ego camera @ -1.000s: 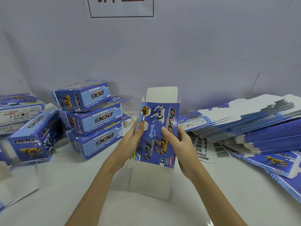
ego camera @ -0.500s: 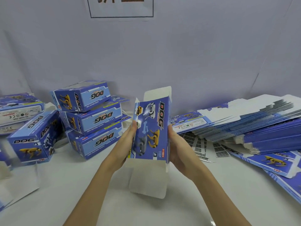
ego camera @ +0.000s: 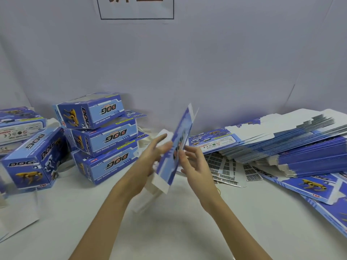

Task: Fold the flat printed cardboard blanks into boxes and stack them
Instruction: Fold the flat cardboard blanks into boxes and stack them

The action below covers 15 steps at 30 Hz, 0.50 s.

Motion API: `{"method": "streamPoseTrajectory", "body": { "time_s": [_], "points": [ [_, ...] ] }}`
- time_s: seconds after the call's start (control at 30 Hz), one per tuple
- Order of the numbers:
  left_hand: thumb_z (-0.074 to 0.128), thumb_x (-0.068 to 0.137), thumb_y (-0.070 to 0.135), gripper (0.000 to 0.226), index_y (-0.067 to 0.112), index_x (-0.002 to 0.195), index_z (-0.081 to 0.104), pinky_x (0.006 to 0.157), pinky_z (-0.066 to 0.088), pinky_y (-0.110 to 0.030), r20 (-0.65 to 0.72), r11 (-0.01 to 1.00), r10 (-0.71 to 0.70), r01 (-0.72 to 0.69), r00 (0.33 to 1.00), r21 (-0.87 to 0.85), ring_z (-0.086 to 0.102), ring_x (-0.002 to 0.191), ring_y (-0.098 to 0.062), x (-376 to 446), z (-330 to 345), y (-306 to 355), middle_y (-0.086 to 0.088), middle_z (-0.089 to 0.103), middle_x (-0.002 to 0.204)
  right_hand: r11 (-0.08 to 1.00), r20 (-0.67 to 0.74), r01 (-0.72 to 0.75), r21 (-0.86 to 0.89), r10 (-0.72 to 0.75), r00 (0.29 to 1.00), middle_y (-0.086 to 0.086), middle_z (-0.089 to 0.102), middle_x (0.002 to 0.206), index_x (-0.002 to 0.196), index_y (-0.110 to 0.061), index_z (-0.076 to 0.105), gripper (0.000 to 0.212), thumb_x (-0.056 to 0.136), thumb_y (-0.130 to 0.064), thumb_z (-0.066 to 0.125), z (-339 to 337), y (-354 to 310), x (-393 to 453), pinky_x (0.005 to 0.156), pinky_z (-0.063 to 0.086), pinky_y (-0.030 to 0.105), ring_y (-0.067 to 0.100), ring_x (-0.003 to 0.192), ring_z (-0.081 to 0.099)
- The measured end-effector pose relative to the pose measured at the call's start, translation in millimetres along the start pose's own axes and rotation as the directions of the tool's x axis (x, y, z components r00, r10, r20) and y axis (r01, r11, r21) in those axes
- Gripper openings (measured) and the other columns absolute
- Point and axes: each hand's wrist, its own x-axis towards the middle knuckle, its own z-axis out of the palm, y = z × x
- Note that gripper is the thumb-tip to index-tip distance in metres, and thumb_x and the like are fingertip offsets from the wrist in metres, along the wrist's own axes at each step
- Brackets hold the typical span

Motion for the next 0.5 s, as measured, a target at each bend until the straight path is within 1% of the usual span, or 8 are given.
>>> {"method": "streamPoseTrajectory", "body": {
  "time_s": [0.07, 0.1, 0.13, 0.2, 0.23, 0.33, 0.4, 0.5],
  "points": [
    [0.061, 0.102, 0.040, 0.022, 0.049, 0.119, 0.072, 0.086, 0.063, -0.035, -0.008, 0.977, 0.099, -0.099, 0.995, -0.190, 0.074, 0.102, -0.014, -16, -7, 4, 0.007, 0.076, 0.122, 0.999, 0.030, -0.041, 0.028, 0.040, 0.999, 0.001, 0.065, 0.137, 0.135, -0.041, 0.055, 0.055, 0.087, -0.066, 0.063, -4, -1, 2, 0.107, 0.053, 0.041, 0.013, 0.125, 0.064],
    [0.052, 0.107, 0.029, 0.033, 0.051, 0.108, 0.076, 0.080, 0.064, -0.030, -0.030, 0.940, 0.202, -0.202, 0.979, -0.273, 0.075, 0.099, -0.008, -22, -13, -2, 0.013, 0.077, 0.116, 0.993, 0.059, -0.094, 0.075, 0.089, 0.994, 0.001, 0.067, 0.135, 0.141, -0.043, 0.049, 0.064, 0.084, -0.068, 0.064, -5, -1, 4, 0.110, 0.052, 0.045, 0.015, 0.126, 0.065],
    [0.046, 0.109, 0.018, 0.042, 0.046, 0.106, 0.078, 0.076, 0.064, -0.027, -0.109, 0.898, 0.242, -0.265, 0.964, -0.351, 0.075, 0.096, -0.005, -25, -15, -5, 0.013, 0.077, 0.113, 0.980, 0.101, -0.155, 0.122, 0.143, 0.985, 0.000, 0.071, 0.133, 0.147, -0.042, 0.044, 0.073, 0.082, -0.067, 0.066, -5, 0, 5, 0.111, 0.052, 0.049, 0.016, 0.124, 0.067],
    [0.072, 0.094, 0.018, 0.031, 0.028, 0.122, 0.065, 0.078, 0.064, -0.033, -0.249, 0.867, 0.285, -0.360, 0.925, -0.343, 0.073, 0.100, -0.007, -23, -11, -9, 0.010, 0.074, 0.118, 0.948, 0.210, -0.257, 0.186, 0.217, 0.953, -0.004, 0.074, 0.130, 0.151, -0.035, 0.042, 0.075, 0.086, -0.061, 0.067, -4, 1, 4, 0.108, 0.054, 0.051, 0.019, 0.120, 0.072],
    [0.085, 0.082, 0.020, 0.057, 0.024, 0.128, 0.052, 0.084, 0.064, -0.041, -0.290, 0.878, 0.289, -0.374, 0.912, -0.300, 0.071, 0.108, -0.014, -23, -8, -16, 0.004, 0.071, 0.125, 0.928, 0.260, -0.296, 0.228, 0.235, 0.937, -0.003, 0.074, 0.131, 0.149, -0.033, 0.045, 0.069, 0.089, -0.057, 0.067, -3, 2, 3, 0.104, 0.057, 0.049, 0.021, 0.119, 0.073],
    [0.075, 0.082, 0.034, 0.066, 0.022, 0.137, 0.041, 0.083, 0.062, -0.056, -0.308, 0.876, 0.188, -0.301, 0.933, -0.376, 0.060, 0.123, -0.047, -24, -1, -23, -0.025, 0.054, 0.143, 0.859, 0.295, -0.358, 0.367, 0.257, 0.920, 0.004, 0.076, 0.129, 0.142, -0.034, 0.049, 0.058, 0.090, -0.049, 0.069, -4, 3, 2, 0.085, 0.064, 0.039, 0.026, 0.112, 0.076],
    [0.075, 0.081, 0.032, 0.070, 0.018, 0.142, 0.043, 0.076, 0.066, -0.045, -0.291, 0.886, 0.091, -0.210, 0.952, -0.413, 0.069, 0.113, -0.038, -19, -3, -28, -0.025, 0.060, 0.138, 0.846, 0.268, -0.335, 0.416, 0.238, 0.934, 0.007, 0.077, 0.125, 0.140, -0.036, 0.052, 0.056, 0.088, -0.045, 0.071, -10, 3, 3, 0.077, 0.065, 0.037, 0.027, 0.105, 0.078],
    [0.067, 0.093, 0.048, 0.061, 0.017, 0.146, 0.057, 0.095, 0.059, -0.047, -0.090, 0.810, -0.138, 0.060, 0.986, -0.583, 0.072, 0.111, -0.027, 2, -14, -30, -0.012, 0.073, 0.126, 0.867, 0.177, -0.274, 0.417, 0.219, 0.960, 0.008, 0.078, 0.119, 0.136, -0.037, 0.057, 0.049, 0.089, -0.037, 0.073, -21, 2, 6, 0.070, 0.065, 0.037, 0.027, 0.096, 0.080]
  ]
}}
